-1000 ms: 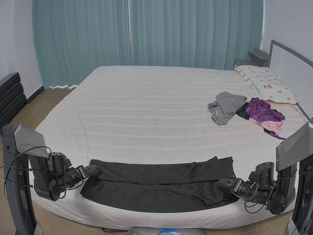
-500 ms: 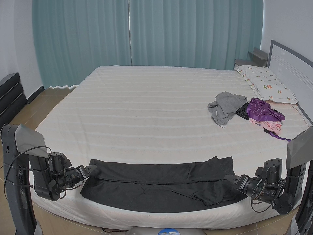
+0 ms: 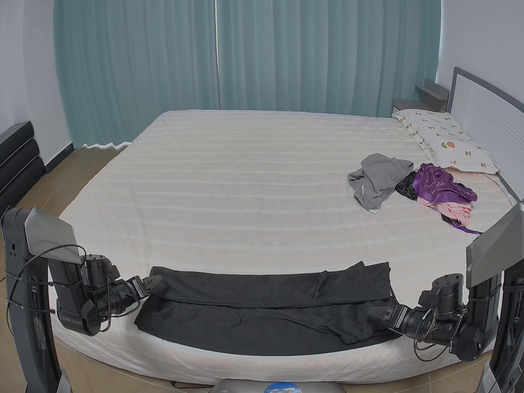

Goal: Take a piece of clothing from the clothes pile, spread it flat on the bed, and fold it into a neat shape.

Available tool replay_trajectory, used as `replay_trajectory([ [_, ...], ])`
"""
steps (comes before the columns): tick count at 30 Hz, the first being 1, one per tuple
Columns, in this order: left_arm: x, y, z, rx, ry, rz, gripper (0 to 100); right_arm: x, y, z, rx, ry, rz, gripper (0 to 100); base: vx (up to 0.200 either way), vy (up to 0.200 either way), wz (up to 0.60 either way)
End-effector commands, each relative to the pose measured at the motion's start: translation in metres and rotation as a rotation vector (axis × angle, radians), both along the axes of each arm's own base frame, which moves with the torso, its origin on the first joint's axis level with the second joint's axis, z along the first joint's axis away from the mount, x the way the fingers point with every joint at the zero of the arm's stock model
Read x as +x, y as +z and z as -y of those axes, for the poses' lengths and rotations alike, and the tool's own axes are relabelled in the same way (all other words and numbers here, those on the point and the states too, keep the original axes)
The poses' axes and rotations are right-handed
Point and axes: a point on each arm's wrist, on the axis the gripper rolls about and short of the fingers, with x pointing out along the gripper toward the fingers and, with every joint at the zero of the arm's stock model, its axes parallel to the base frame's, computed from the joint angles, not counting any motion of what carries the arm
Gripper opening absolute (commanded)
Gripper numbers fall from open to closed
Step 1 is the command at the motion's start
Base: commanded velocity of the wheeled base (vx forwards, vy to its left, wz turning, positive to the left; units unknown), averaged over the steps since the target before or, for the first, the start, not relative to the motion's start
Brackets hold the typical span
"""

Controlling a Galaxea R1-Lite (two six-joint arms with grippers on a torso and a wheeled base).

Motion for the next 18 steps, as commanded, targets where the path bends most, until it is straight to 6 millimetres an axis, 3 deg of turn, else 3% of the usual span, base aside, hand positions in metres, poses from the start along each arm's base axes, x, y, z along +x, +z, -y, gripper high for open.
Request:
replay_trajectory([
  [1,0.0,0.0,-0.001,0.0,0.002,0.002,100,0.0,-0.024,0.003,-0.037,0.026,-0.082,100,0.0,0.0,0.0],
  [11,0.001,-0.001,-0.001,-0.001,0.002,0.0,100,0.015,-0.028,0.0,-0.02,0.018,-0.04,100,0.0,0.0,0.0],
  [18,0.001,-0.001,-0.001,-0.001,0.003,0.0,100,0.007,-0.003,0.001,0.009,0.015,0.019,100,0.0,0.0,0.0],
])
